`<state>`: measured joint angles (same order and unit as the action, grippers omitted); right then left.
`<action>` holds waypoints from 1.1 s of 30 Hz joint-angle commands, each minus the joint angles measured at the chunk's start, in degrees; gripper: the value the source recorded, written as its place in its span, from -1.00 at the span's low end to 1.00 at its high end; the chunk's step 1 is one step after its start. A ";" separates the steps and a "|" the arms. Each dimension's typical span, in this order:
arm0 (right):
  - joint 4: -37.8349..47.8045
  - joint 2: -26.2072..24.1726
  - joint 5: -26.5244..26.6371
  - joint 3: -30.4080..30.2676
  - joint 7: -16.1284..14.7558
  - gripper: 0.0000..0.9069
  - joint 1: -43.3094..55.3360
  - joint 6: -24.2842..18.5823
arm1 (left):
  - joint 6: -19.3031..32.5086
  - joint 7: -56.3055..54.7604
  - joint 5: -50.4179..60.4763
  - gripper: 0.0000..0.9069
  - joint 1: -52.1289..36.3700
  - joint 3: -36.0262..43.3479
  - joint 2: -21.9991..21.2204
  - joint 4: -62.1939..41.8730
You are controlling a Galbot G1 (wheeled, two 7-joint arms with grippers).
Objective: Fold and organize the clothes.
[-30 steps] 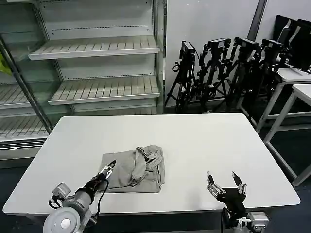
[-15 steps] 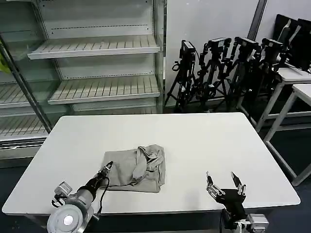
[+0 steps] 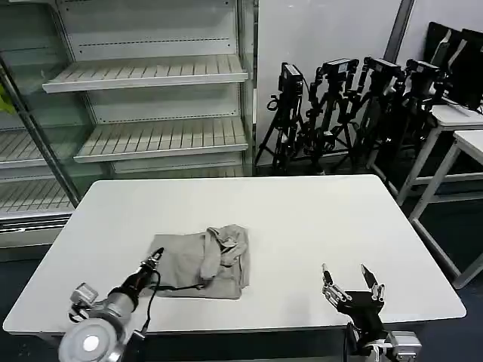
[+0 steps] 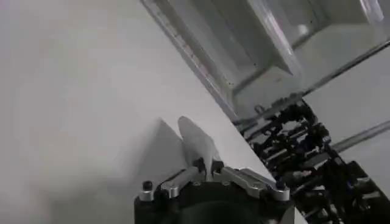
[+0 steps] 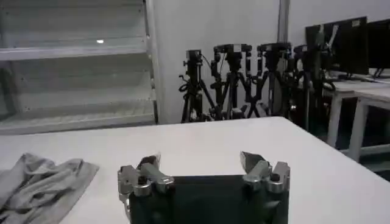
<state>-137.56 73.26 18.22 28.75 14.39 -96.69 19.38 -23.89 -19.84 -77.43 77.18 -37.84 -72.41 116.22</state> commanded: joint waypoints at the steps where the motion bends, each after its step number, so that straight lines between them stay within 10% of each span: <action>1: 1.33 0.01 0.71 -0.63 -0.20 1.00 1.32 -0.55 | -3.56 1.27 -9.23 -0.91 3.27 -23.09 15.27 -2.15; 7: 2.39 -0.08 0.76 -1.95 -0.33 1.00 2.80 -1.35 | -7.35 2.78 -11.15 -0.91 3.50 -32.96 25.39 -2.07; 12: 1.67 -0.50 -0.27 -1.79 -0.44 1.00 2.37 -1.95 | -6.66 2.78 0.14 -0.91 -0.39 -21.59 26.79 10.68; 19: 1.15 -0.35 -3.12 -0.13 -0.58 1.00 0.46 -3.00 | -0.90 4.92 43.29 -0.91 -6.90 27.10 8.19 4.12; 25: 0.33 -0.22 -3.70 2.74 -0.79 1.00 -3.00 -4.13 | 1.94 4.10 54.62 -0.91 -14.32 38.85 -8.81 -11.92; 33: 1.02 -0.51 -2.76 4.70 -0.62 1.00 -4.09 -5.02 | 1.01 2.69 57.92 -0.91 -21.62 44.86 -17.60 -17.16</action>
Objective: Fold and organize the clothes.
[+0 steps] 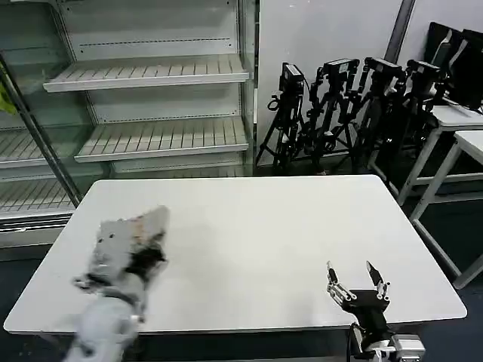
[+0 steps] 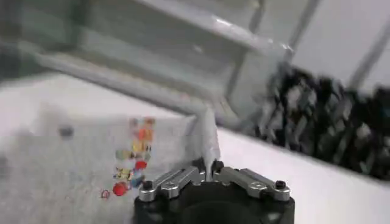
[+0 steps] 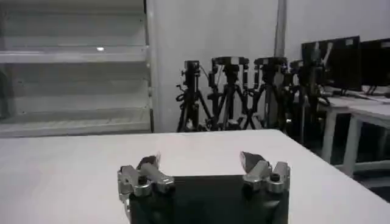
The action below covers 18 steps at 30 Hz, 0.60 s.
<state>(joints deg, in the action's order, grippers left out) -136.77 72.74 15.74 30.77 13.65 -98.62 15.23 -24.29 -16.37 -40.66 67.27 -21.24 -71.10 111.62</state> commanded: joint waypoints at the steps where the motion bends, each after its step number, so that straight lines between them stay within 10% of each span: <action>1: 0.46 0.07 -0.25 2.41 0.13 1.00 -1.91 -0.87 | 1.23 -1.33 21.18 -0.91 -12.77 28.28 -19.64 -13.49; 7: 1.19 0.18 -0.18 0.71 0.27 1.00 -0.59 -0.77 | 0.93 -2.44 21.50 -0.78 -15.50 27.69 -21.21 -17.51; 8: 1.23 0.19 0.01 0.62 0.31 1.00 -0.36 -0.71 | 0.76 -2.67 21.38 -0.16 -15.71 27.42 -21.35 -17.36; 9: 1.24 0.20 0.19 0.58 0.30 1.00 -0.24 -0.67 | 0.86 -2.63 21.24 1.00 -15.84 26.99 -21.39 -17.26; 18: 0.76 -0.10 0.27 0.81 -0.13 1.00 1.42 -0.77 | 8.42 3.14 13.44 1.00 -14.95 23.44 -17.38 -9.78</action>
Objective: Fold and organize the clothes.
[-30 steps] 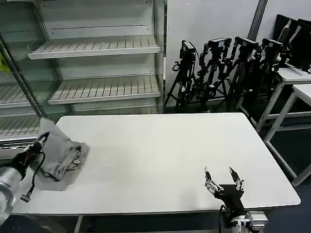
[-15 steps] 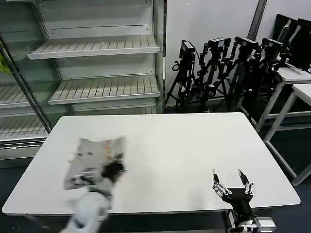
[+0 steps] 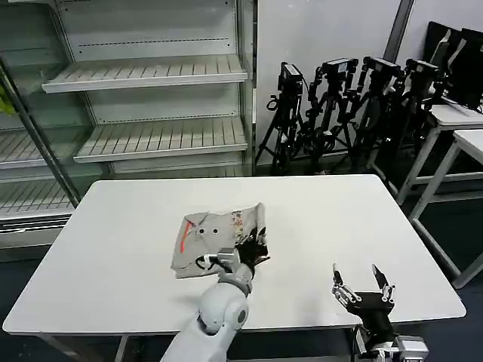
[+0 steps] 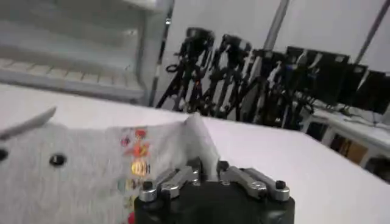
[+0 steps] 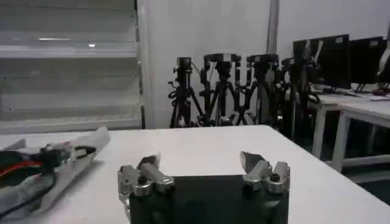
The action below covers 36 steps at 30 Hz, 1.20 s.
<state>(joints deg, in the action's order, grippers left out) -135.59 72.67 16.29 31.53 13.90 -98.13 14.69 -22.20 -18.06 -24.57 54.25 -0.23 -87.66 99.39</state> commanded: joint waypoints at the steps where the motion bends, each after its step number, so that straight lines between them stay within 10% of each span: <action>1: -0.64 -0.07 -0.83 -0.11 -0.47 1.00 1.31 -0.30 | 7.73 6.09 -2.49 1.00 -0.45 1.38 0.68 4.10; 18: 0.52 -0.10 -7.67 -1.57 -1.50 1.00 3.71 -6.58 | 20.73 9.13 20.59 1.00 33.98 -25.58 8.22 30.72; 36: 1.38 1.54 -8.03 -3.71 -1.45 1.00 3.74 -7.02 | 16.89 12.34 19.10 1.00 42.42 -31.67 6.87 36.43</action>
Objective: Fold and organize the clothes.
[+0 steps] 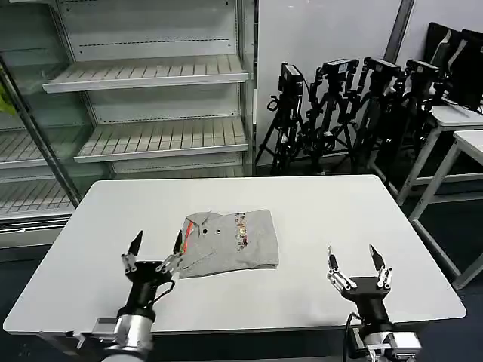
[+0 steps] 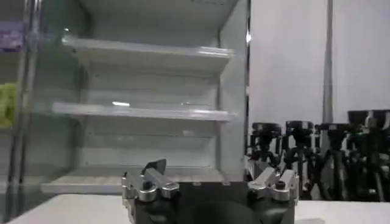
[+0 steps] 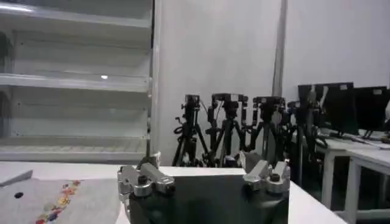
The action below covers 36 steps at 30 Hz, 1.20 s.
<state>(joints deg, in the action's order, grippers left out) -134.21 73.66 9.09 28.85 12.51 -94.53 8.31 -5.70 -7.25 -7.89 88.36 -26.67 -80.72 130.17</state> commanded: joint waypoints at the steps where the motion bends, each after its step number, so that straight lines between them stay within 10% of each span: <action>1: -0.07 0.69 -0.85 -1.10 -0.07 1.00 0.11 -0.64 | 0.40 1.70 2.31 1.00 8.68 -5.23 -0.11 5.83; 36: 0.92 1.56 -4.70 -4.89 0.03 1.00 0.58 -1.21 | -0.11 2.90 0.81 1.00 12.77 -4.65 -1.52 9.59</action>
<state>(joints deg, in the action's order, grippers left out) -133.02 75.22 6.26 24.54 11.93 -93.55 7.50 -5.88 -4.47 -7.24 100.26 -31.62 -81.89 139.32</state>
